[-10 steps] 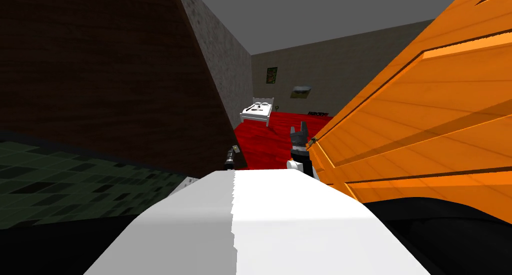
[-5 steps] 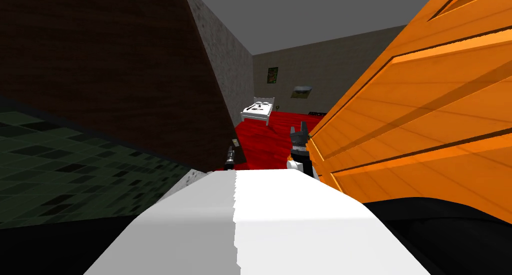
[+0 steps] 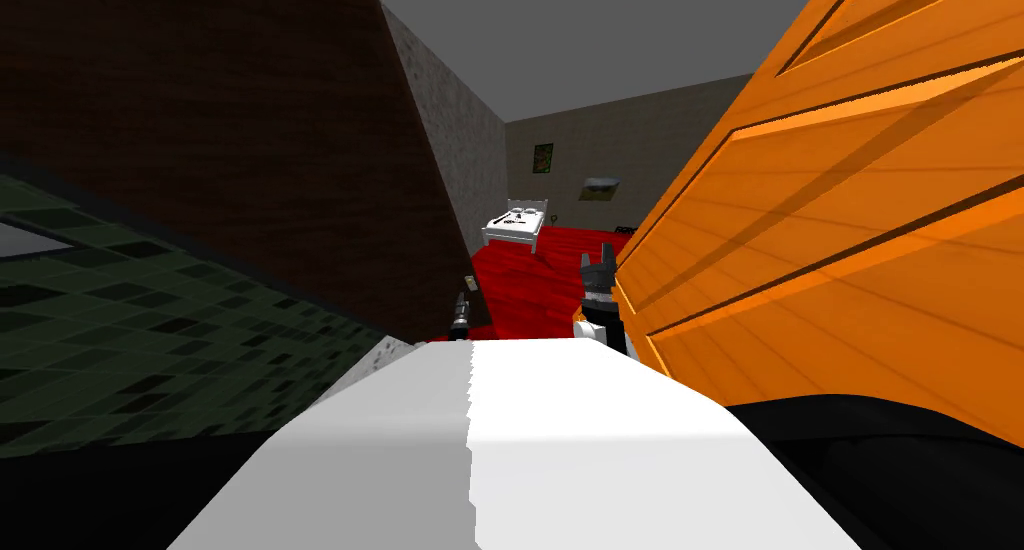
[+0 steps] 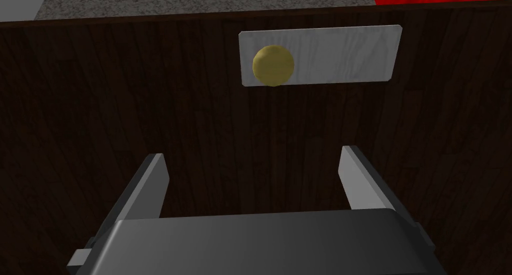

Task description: Push the door open

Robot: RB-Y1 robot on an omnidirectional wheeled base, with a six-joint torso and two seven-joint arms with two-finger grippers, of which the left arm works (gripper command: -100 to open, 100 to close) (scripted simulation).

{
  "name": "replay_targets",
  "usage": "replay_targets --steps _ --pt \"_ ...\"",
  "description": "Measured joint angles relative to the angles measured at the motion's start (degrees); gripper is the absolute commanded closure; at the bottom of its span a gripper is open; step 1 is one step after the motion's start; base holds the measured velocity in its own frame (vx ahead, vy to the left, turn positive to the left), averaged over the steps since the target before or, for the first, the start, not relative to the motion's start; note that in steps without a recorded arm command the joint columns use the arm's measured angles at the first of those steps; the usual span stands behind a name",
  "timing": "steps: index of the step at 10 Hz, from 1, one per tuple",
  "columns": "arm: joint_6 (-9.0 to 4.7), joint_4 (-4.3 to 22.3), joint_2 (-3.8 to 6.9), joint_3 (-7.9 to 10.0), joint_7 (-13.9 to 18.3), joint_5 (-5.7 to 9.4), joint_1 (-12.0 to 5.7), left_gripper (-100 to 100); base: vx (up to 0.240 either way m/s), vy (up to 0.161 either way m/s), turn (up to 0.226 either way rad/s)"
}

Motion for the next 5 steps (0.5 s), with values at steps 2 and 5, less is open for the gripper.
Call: replay_targets --steps 2,5 --pt "-0.24 -0.06 0.2 0.18 -0.04 0.09 0.07 -100 0.21 0.031 -0.027" --pt "-1.03 0.41 0.08 0.47 -0.13 0.25 0.08 -100 0.223 0.03 -0.027"
